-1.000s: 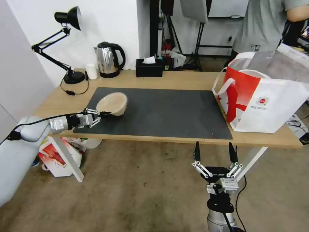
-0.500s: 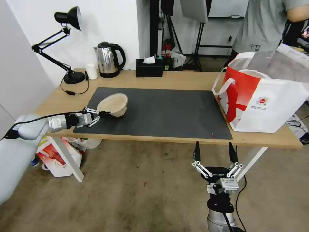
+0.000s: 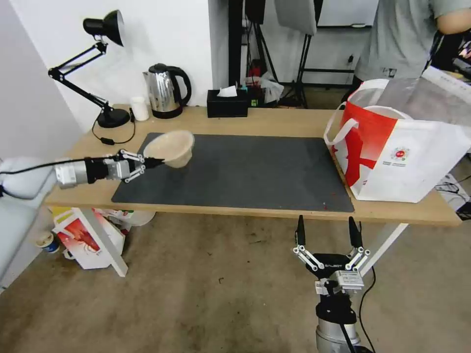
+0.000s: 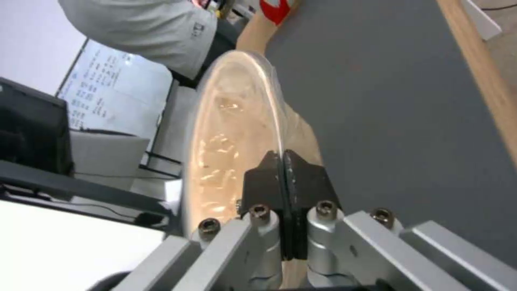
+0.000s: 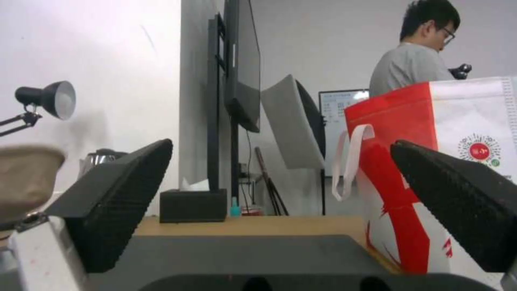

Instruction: Pick up the trash from the table and place it into the takeout bag.

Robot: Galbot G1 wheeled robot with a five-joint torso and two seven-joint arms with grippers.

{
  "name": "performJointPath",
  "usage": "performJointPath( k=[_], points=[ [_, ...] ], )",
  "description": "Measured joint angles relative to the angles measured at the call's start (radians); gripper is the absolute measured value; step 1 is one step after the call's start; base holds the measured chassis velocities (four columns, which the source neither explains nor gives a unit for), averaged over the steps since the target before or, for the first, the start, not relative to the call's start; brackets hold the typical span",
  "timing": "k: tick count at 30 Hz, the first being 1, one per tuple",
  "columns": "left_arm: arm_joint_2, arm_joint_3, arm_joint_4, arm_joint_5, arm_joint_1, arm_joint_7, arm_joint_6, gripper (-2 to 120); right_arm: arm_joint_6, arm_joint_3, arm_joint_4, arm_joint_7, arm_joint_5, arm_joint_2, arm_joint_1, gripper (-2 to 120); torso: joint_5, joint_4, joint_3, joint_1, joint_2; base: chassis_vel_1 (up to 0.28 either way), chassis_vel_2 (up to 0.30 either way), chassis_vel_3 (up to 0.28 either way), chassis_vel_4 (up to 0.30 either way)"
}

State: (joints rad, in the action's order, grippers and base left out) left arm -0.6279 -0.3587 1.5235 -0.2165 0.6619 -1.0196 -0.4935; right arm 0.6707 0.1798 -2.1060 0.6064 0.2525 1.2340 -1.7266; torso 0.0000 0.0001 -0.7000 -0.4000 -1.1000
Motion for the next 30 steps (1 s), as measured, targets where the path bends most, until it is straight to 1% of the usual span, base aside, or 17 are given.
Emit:
performJointPath(
  k=[1,2,5,6,10,11,13,14,15,16,20,21,25,26,30],
  points=[
    [0.007,0.017,0.0,-0.009,-0.024,0.001,0.003,0,0.0,0.0,0.0,0.0,0.0,0.0,0.0,100,-0.0002,0.0,0.0,0.0,0.0,0.0,0.0,0.0,0.0],
    [0.007,0.017,0.0,-0.009,-0.024,0.001,0.003,0,0.0,0.0,0.0,0.0,0.0,0.0,0.0,100,-0.0002,0.0,0.0,0.0,0.0,0.0,0.0,0.0,0.0],
    [0.019,0.082,-0.013,-0.03,-0.109,0.007,0.018,0,0.0,0.0,0.0,0.0,0.0,0.0,0.0,100,0.0,-0.0003,0.0,0.0,0.0,0.0,0.0,0.0,0.0],
    [0.019,0.082,-0.013,-0.03,-0.109,0.007,0.018,0,0.0,0.0,0.0,0.0,0.0,0.0,0.0,100,0.0,-0.0003,0.0,0.0,0.0,0.0,0.0,0.0,0.0],
    [0.022,0.164,-0.038,-0.039,-0.208,0.023,0.024,0,0.0,0.0,0.0,0.0,0.0,0.0,0.0,100,0.0,-0.0003,0.0,0.0,0.0,0.0,0.0,0.0,0.0],
    [0.022,0.164,-0.038,-0.039,-0.208,0.023,0.024,0,0.0,0.0,0.0,0.0,0.0,0.0,0.0,100,0.0,-0.0003,0.0,0.0,0.0,0.0,0.0,0.0,0.0],
    [0.022,0.233,-0.058,-0.053,-0.291,0.027,0.028,0,0.0,0.0,0.0,0.0,0.0,0.0,0.0,100,0.0,0.0,0.0,0.0,0.0,0.0,0.0,0.0,0.0],
    [0.021,0.249,-0.063,-0.056,-0.311,0.028,0.03,0,0.0,0.0,0.0,0.0,0.0,0.0,0.0,100,0.0001,-0.0001,0.0,0.0,0.0,0.0,0.0,0.0,0.0],
    [0.014,0.293,-0.078,-0.063,-0.363,0.028,0.032,0,0.0,0.0,0.0,0.0,0.0,0.0,0.0,100,0.0001,-0.0003,0.0,0.0,0.0,0.0,0.0,0.0,0.0],
    [0.014,0.293,-0.078,-0.063,-0.363,0.028,0.032,0,0.0,0.0,0.0,0.0,0.0,0.0,0.0,100,0.0001,-0.0003,0.0,0.0,0.0,0.0,0.0,0.0,0.0],
    [-0.024,0.396,-0.126,-0.07,-0.47,0.029,0.039,0,0.0,0.0,0.0,0.0,0.0,0.0,0.0,100,0.0,-0.0001,0.0,0.0,0.0,0.0,0.0,0.0,0.0],
    [-0.024,0.396,-0.126,-0.07,-0.47,0.029,0.039,0,0.0,0.0,0.0,0.0,0.0,0.0,0.0,100,0.0,-0.0001,0.0,0.0,0.0,0.0,0.0,0.0,0.0],
    [-0.074,0.482,-0.174,-0.069,-0.561,0.029,0.043,0,0.0,0.0,0.0,0.0,0.0,0.0,0.0,100,0.0001,-0.0003,0.0,0.0,0.0,0.0,0.0,0.0,0.0],
    [-0.074,0.482,-0.174,-0.069,-0.561,0.029,0.043,0,0.0,0.0,0.0,0.0,0.0,0.0,0.0,100,0.0001,-0.0003,0.0,0.0,0.0,0.0,0.0,0.0,0.0],
    [-0.128,0.555,-0.221,-0.068,-0.667,0.029,0.048,0,0.0,0.0,0.0,0.0,0.0,0.0,0.0,100,0.0002,-0.0002,0.0,0.0,0.0,0.0,0.0,0.0,0.0]
  ],
)
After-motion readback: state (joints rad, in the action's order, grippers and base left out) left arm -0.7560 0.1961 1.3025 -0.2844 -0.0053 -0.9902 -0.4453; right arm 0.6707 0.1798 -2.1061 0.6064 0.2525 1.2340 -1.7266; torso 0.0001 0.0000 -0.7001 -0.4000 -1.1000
